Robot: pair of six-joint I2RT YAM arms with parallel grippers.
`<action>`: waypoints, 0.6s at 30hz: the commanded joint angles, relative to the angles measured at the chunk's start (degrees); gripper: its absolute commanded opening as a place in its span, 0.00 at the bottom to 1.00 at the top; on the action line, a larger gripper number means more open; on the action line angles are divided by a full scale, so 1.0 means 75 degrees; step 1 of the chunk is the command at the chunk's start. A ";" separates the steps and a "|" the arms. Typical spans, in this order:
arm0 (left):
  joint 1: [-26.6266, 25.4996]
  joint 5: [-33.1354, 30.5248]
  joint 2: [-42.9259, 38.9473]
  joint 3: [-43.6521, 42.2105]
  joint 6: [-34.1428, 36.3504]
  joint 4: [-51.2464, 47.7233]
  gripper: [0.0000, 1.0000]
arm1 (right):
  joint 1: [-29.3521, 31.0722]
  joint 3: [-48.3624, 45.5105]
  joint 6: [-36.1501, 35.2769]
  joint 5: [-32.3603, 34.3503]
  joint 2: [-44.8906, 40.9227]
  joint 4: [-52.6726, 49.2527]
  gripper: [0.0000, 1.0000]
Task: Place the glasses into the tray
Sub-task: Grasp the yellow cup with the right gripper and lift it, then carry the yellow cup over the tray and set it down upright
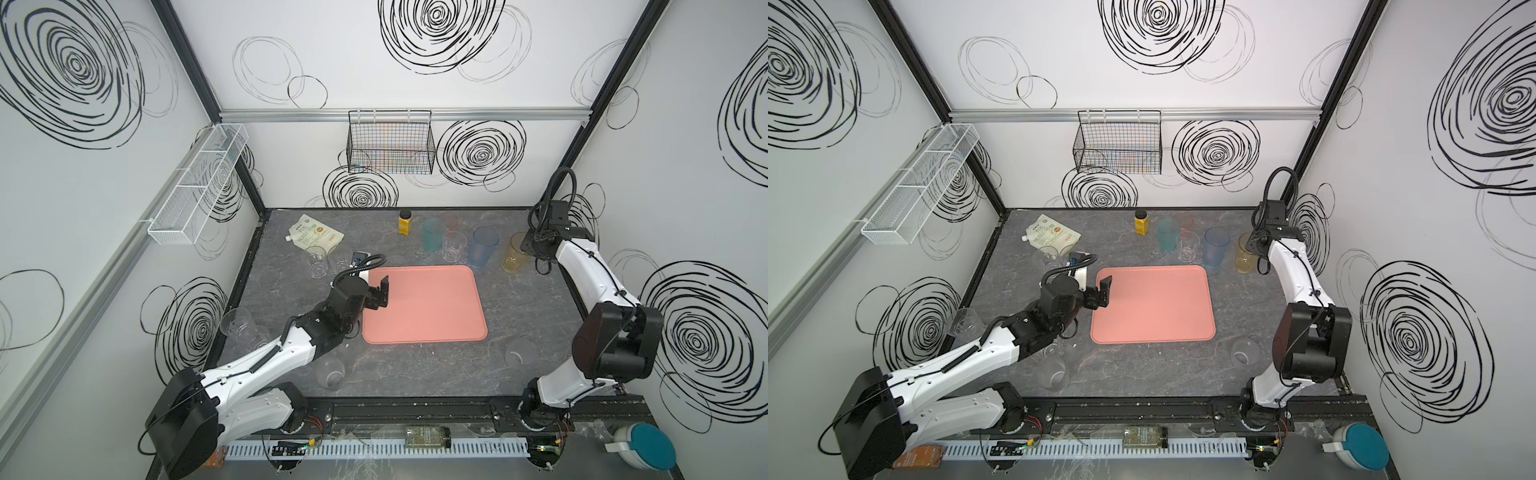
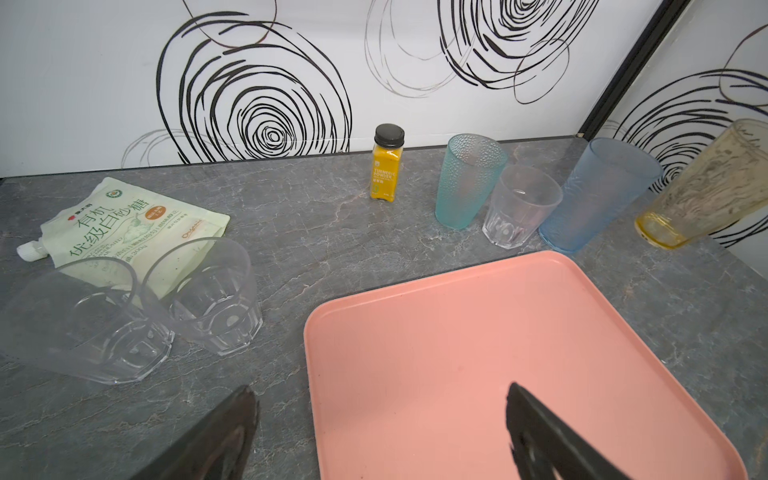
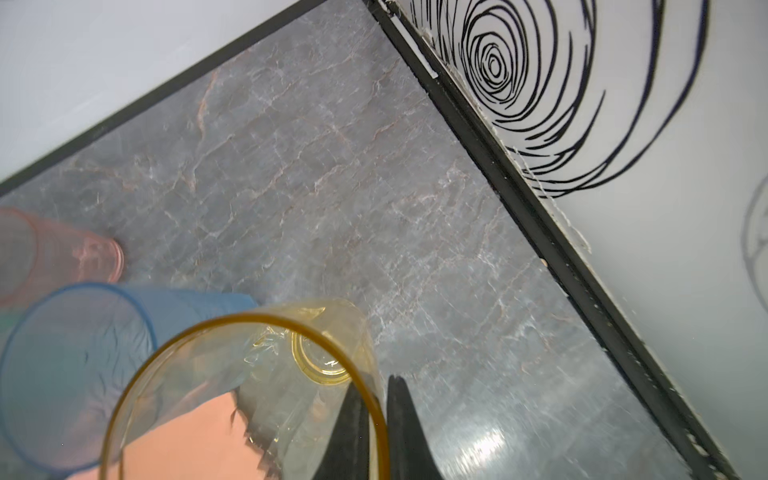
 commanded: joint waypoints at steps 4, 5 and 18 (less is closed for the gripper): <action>-0.0039 -0.0304 -0.0161 0.0292 -0.0028 -0.0072 0.96 | 0.0835 0.0057 -0.0272 0.0887 -0.0968 -0.1930 0.00; -0.0031 -0.0317 -0.0175 0.0314 -0.0039 -0.0113 0.96 | 0.0985 0.0026 -0.0284 0.0863 -0.1065 -0.2034 0.00; 0.1360 0.0845 -0.0426 0.0625 -0.1410 -0.2052 0.99 | 0.4943 0.0828 0.0920 -0.0804 0.0350 -0.0723 0.00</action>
